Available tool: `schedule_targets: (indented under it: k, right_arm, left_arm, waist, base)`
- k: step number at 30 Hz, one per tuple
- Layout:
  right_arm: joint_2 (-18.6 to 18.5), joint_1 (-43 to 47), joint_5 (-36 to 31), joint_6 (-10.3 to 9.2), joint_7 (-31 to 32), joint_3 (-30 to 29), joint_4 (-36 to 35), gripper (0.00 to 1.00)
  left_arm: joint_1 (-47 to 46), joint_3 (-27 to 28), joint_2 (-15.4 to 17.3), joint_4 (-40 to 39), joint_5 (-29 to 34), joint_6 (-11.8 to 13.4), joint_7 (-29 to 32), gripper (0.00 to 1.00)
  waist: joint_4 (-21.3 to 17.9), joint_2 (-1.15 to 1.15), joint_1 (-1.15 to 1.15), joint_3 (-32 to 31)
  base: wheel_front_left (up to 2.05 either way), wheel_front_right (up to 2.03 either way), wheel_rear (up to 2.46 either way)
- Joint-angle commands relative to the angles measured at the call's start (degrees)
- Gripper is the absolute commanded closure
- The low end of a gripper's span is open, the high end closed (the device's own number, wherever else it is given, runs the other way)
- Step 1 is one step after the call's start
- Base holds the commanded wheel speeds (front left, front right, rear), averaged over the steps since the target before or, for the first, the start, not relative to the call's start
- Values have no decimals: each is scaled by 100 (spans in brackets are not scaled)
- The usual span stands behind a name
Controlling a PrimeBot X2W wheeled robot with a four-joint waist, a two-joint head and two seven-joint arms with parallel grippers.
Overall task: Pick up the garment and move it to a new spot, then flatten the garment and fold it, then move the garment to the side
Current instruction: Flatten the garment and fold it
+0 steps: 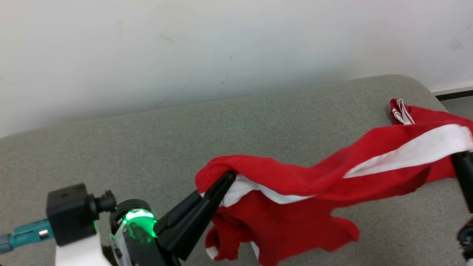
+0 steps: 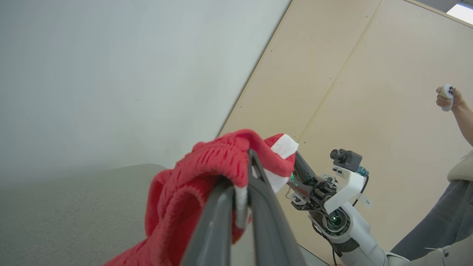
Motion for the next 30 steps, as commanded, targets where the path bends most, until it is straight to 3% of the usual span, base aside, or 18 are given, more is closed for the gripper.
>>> schedule_targets:
  k: [1, 7, 14, 17, 20, 22, 27, 30]
  right_arm:
    - [-38, 66, 26, 0, -1, -34, -20, 100]
    - [-236, -14, 411, 0, 311, -867, -593, 100]
    - [-366, -897, 322, 0, 770, -800, -147, 100]
    - [-205, -1848, 318, 0, 1072, -486, 320, 100]
    - [185, -3046, 118, 0, 1340, -257, 1093, 100]
    - [510, -3924, -168, 0, 1508, -179, 1741, 100]
    - [1324, -5899, -1040, 0, 1540, 131, 3300, 100]
    - [1560, -6659, -1342, -1, 1285, 398, 4019, 100]
  left_arm:
    - [-59, 2, 9, -20, -34, 1, 8, 100]
    - [-459, 190, 31, -437, -337, 303, 346, 100]
    - [-1439, 483, 131, 163, -644, 505, 827, 100]
    - [-2333, 553, 244, 875, -523, 535, 1106, 100]
    - [-3461, 480, 201, 1774, -290, 493, 1278, 100]
    - [-4258, 479, 7, 2565, -135, 533, 1208, 100]
    - [-6125, 392, -373, 4549, 525, 330, 640, 100]
    - [-6925, 375, -627, 5559, 819, 131, 53, 100]
  waist:
    - [3, 0, 0, 22]
    - [65, 0, 0, 386]
    - [164, 0, 0, 1037]
    - [215, 0, 0, 1406]
    - [270, 0, 0, 1758]
    - [315, 0, 0, 2005]
    - [326, 0, 0, 2566]
    - [300, 0, 0, 2844]
  base:
    - [0, 0, 0]
    - [0, 0, 0]
    - [0, 0, 0]
    - [0, 0, 0]
    - [0, 0, 0]
    - [0, 0, 0]
    - [0, 0, 0]
    - [0, 0, 0]
